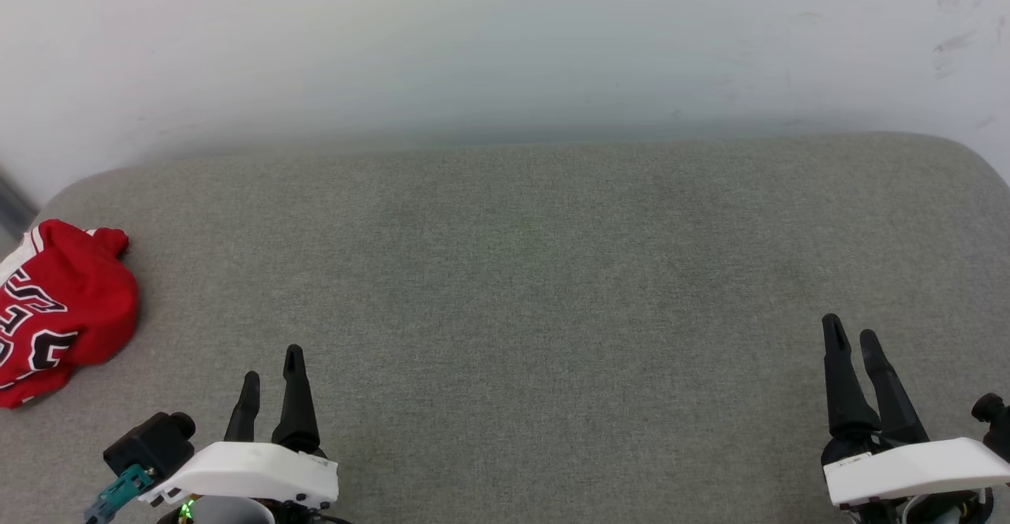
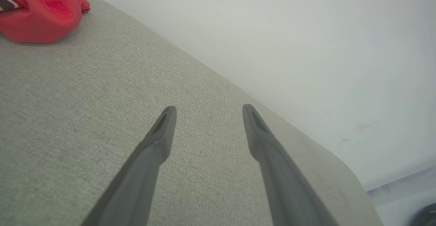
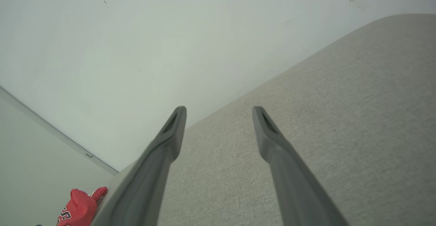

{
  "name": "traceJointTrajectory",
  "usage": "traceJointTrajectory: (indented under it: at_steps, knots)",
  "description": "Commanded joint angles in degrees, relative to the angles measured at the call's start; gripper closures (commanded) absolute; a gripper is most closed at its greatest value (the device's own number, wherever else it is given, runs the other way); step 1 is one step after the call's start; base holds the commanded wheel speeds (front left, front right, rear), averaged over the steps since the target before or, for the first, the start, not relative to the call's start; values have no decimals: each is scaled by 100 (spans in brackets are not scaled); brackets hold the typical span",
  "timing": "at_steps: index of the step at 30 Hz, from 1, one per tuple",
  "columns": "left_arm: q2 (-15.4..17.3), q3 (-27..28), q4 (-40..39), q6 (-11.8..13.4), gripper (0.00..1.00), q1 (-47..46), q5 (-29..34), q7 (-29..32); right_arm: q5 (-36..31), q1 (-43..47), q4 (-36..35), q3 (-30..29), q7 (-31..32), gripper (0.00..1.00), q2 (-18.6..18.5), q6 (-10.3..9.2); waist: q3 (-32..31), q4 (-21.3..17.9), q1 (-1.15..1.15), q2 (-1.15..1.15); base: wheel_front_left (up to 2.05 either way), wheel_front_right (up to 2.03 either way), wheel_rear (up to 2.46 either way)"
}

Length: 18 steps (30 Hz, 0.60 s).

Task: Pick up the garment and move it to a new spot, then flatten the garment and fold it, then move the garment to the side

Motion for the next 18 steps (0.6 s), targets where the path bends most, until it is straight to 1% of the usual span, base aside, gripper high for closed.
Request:
traceJointTrajectory:
  at_steps: [1, 5, 18]
  knots:
    - [15, -35, -100, -9, 0, -14, 178, -61, -197, -19, -121, 19, -59, 0, -14, 0, 1, -2, 0, 0, 0, 0, 0]
    - [25, -60, -125, -28, 0, 1, 486, -129, -484, 10, -168, 47, -121, 0, -14, 0, 0, -3, 0, 0, 0, 0, 0]
    - [21, -127, -204, -95, 0, 101, 1184, -310, -1281, 141, -279, 100, -311, 0, -14, 0, -10, 2, 0, 0, 0, 0, 0]
